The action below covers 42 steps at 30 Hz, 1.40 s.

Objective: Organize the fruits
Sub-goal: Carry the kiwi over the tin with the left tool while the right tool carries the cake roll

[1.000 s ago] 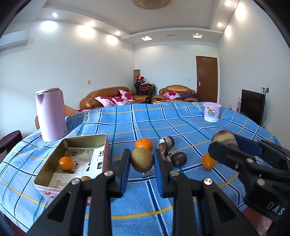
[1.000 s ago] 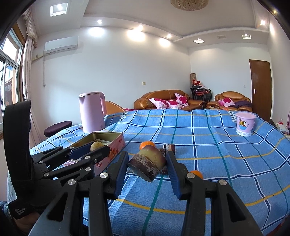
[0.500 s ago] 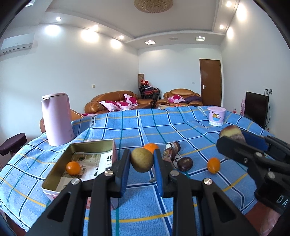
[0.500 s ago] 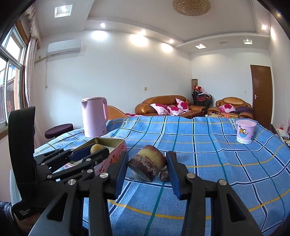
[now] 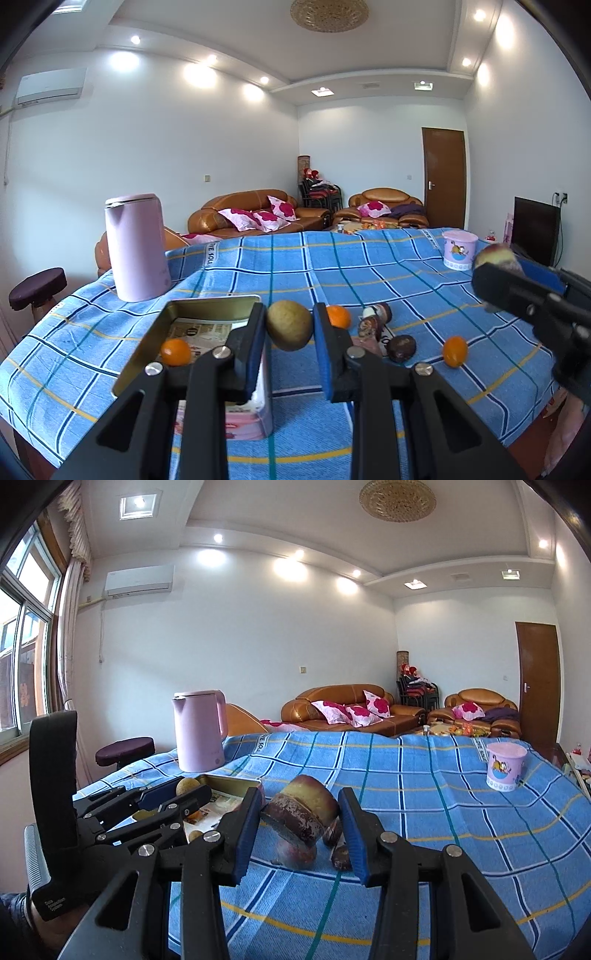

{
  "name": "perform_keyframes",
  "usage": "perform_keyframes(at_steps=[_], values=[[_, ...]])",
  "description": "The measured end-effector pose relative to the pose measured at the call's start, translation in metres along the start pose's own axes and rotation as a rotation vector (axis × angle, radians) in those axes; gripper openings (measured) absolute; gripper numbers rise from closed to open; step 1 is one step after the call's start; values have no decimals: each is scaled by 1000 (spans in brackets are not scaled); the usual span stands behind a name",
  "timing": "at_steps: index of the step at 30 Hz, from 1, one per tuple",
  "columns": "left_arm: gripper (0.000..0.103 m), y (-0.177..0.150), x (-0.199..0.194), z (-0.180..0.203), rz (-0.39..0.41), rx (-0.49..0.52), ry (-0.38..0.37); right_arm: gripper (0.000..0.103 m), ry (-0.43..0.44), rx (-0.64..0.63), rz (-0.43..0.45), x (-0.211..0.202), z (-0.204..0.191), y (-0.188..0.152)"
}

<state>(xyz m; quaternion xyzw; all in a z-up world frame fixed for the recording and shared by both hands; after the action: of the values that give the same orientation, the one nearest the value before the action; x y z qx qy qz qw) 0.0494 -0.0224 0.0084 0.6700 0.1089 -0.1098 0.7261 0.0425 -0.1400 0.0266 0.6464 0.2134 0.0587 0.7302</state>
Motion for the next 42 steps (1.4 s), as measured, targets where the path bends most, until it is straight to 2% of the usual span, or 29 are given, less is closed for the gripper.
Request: perform_keyframes(at_steps=[7, 23, 42], values=[[27, 5, 1, -10, 2, -9, 18, 45, 25, -17, 19, 6, -6, 16], [27, 6, 27, -40, -63, -31, 73, 45, 103, -48, -2, 42, -22, 40], [27, 9, 66, -111, -132, -71, 176, 45, 192, -68, -103, 118, -62, 39]])
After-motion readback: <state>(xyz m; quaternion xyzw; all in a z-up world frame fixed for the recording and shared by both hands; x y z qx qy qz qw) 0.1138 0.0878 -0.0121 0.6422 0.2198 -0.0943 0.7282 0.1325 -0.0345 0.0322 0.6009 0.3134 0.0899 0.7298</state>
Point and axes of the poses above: each gripper's, at about its wrist camera, not at the fingertips, and x roughly the way its jaws point, z to its right, y to its top, the point moved 4 cm from there along x, roughly the way its jaws point, and after that the axes turned 7 degrees about -x, right-handed, at the moved point
